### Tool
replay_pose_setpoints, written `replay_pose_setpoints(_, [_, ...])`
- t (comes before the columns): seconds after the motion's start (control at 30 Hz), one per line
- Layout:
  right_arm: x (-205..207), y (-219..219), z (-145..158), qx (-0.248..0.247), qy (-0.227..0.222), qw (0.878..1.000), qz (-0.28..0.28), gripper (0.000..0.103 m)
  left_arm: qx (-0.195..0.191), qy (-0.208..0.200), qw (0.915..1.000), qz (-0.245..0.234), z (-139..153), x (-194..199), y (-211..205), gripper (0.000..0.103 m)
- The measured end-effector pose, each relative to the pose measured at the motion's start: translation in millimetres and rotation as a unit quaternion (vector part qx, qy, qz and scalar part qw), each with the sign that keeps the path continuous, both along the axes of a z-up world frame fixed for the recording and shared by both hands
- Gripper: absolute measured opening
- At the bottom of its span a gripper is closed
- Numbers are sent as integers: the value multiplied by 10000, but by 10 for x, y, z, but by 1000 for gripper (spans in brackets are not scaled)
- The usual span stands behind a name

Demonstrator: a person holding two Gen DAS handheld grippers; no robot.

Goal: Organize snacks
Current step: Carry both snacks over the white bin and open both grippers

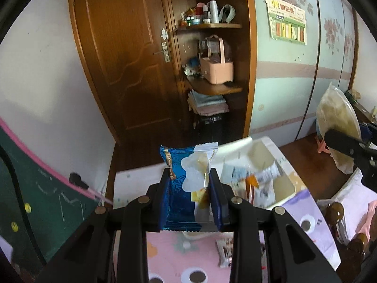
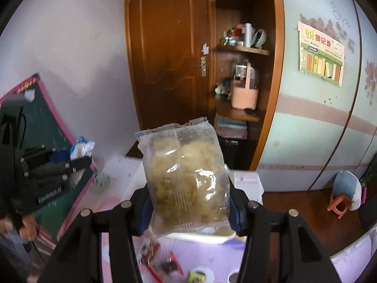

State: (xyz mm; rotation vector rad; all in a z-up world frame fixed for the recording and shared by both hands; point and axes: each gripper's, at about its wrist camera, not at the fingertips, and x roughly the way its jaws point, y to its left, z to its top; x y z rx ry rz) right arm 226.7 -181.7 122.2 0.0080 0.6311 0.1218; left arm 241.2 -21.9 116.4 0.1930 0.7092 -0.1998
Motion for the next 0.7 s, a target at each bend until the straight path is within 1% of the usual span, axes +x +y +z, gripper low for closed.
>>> replay_pose_setpoints(0.17, [434,3,142,-65,-121,9996,-242,52,65,-103,9999,20,140,403,-142,28])
replay_pose_setpoints(0.27, [661,-19,147,-24,-129,9992,-390,52,125,-155,9998,38,114,633,-219,28])
replay_pose_setpoints(0.33, [825,-48,98,62,-73,9988,-481,52,149,-189,9997,48,39,762,-268,28])
replay_pose_setpoints(0.47, [1100,-86,-98,242,177,9975,-634,52,116,-78,9999,73,-216,993,-357,28])
replay_pose_setpoints(0.53, [1268,-106,-274,338,397,9962,-702,52,142,35,9998,125,-375,1112,-399,28])
replay_pose_setpoints(0.7, [1513,-43,-717,312,894,9927,-740,52,117,330,9992,209,-742,1344,-467,28])
